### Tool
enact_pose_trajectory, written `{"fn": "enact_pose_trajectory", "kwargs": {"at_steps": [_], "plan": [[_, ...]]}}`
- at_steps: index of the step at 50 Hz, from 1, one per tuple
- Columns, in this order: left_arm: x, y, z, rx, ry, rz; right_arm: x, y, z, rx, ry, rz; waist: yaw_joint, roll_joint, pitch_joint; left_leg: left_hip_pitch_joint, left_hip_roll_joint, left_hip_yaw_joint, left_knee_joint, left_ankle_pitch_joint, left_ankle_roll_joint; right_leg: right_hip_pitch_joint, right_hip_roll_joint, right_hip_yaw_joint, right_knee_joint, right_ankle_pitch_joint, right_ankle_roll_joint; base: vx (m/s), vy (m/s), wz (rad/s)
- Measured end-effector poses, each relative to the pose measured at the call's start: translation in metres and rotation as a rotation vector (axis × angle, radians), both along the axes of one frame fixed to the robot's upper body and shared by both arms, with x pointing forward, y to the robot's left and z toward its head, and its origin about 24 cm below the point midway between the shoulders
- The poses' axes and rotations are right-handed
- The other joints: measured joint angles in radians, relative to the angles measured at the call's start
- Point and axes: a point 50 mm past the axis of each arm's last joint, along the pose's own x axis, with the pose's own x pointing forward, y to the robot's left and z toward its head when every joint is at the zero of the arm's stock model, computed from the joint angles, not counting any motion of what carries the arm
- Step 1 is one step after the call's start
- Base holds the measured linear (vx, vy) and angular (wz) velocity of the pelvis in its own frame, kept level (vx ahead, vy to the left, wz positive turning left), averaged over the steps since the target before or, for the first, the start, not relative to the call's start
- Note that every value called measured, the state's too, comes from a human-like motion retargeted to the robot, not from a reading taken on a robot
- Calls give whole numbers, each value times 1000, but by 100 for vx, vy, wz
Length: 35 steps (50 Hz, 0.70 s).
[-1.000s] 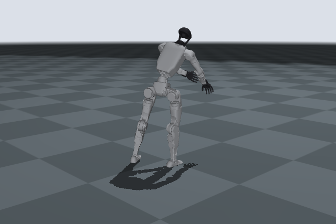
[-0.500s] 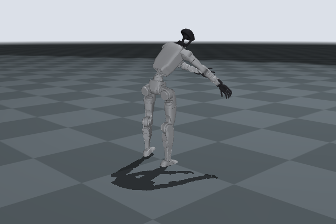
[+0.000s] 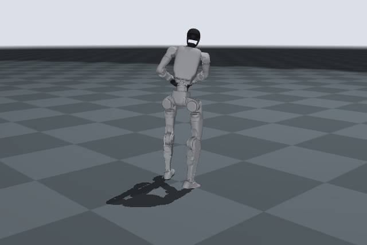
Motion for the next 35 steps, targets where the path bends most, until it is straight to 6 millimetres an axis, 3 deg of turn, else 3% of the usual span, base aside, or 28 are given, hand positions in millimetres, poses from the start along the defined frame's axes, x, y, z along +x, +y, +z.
{"fn": "enact_pose_trajectory", "kwargs": {"at_steps": [2, 3, 5, 6, 7, 8, 10, 14, 15, 16, 17, 20, 22, 25, 28, 29, 30, 32, 35], "plan": [[-12, 16, 3, -15, 31, 60, -18, 13, 2, 220, -79, 82, 22, -3, 32, 14, 13, -30, 0, -6, 0, -4, 10, -10, 51, 28, -29, 23, 9, 60], [-16, 25, 7, -30, 56, 131, -24, 11, 13, 438, -303, 126, 29, -3, 50, 21, 22, -47, 0, -8, -6, -11, 16, -15, 90, 43, -39, 21, 7, 76], [-21, 40, 16, -37, 66, 252, -45, -10, 36, 873, -895, 189, 36, -4, 81, 29, 41, -86, 0, -12, -20, -44, 25, -28, 191, 68, -46, 18, 4, 91], [-20, 38, 20, -22, 45, 247, -50, -13, 38, 917, -923, 220, 35, -4, 92, 25, 48, -109, 0, -13, -19, -71, 25, -37, 245, 78, -43, 16, 1, 104], [-17, 37, 26, -16, 10, 242, -56, -9, 36, 1081, -860, 269, 33, -4, 99, 18, 55, -132, 0, -13, -23, -99, 23, -49, 295, 85, -38, 15, -2, 115], [-11, 35, 34, -25, -51, 239, -69, 3, 37, 1524, -641, 323, 29, -5, 101, 8, 61, -157, 0, -13, -33, -128, 19, -67, 338, 88, -29, 14, -4, 122], [9, 22, 49, -27, -158, 199, -81, 0, 49, 2097, -428, 385, 24, -10, 106, -11, 68, -207, 0, -12, -45, -168, 0, -110, 380, 88, -8, 12, -7, 126], [76, -37, 69, 37, -211, 124, -40, -28, 65, 2112, -681, 330, 25, -30, 118, -42, 59, -292, 0, -10, -60, -183, -59, -215, 260, 92, 5, 9, -10, 118], [94, -53, 75, 75, -218, 133, -30, -42, 71, 2183, -800, 287, 25, -38, 121, -48, 53, -310, 0, -9, -67, -177, -72, -240, 200, 102, 9, 8, -13, 112], [110, -65, 79, 141, -220, 154, -20, -61, 81, 2400, -868, 178, 22, -48, 129, -51, 43, -325, 0, -9, -75, -168, -85, -257, 129, 120, 18, 8, -14, 103], [124, -76, 83, 220, -230, 179, -11, -80, 89, 2509, -972, 95, 21, -59, 135, -56, 33, -336, 0, -9, -83, -162, -96, -269, 57, 141, 27, 8, -17, 83], [146, -80, 87, 474, -282, 266, 8, -110, 108, 2183, -1217, -17, 40, -112, 121, -101, 13, -307, 0, -7, -92, -228, -102, -229, -156, 244, 43, 0, -23, -6], [145, -60, 89, 507, -335, 284, 8, -110, 117, 2050, -1261, 39, 34, -134, 119, -119, 11, -286, 0, -5, -92, -286, -97, -196, -233, 282, 43, -2, -32, -54], [115, -18, 85, 390, -390, 235, -8, -86, 120, 2039, -1227, 261, 43, -165, 100, -140, 30, -239, 0, -8, -92, -386, -83, -162, -291, 292, 43, 8, -34, -63], [69, 7, 66, 255, -329, 171, -34, -68, 104, 1920, -1056, 374, 48, -156, 92, -131, 51, -219, 0, -19, -92, -433, -95, -218, -291, 242, 43, 19, -28, -36], [56, 8, 57, 242, -268, 144, -32, -72, 95, 1532, -1091, 288, 56, -148, 88, -127, 62, -215, 0, -25, -92, -438, -100, -244, -291, 227, 43, 30, -25, -37], [43, 6, 46, 247, -194, 110, -28, -93, 88, 1019, -1203, 71, 66, -138, 84, -121, 75, -212, 0, -33, -92, -438, -104, -272, -291, 212, 43, 30, -24, -25], [29, 4, 45, 197, -181, 65, -46, -91, 86, 1143, -1144, 148, 67, -115, 81, -117, 69, -204, 0, -37, -92, -440, -124, -319, -291, 220, 43, 23, -22, -2], [27, -19, 53, 149, -219, -36, -57, -92, 87, 1190, -1076, 208, 50, -69, 69, -109, 63, -208, 0, -37, -92, -428, -145, -365, -291, 274, 43, 19, -26, 28]]}}
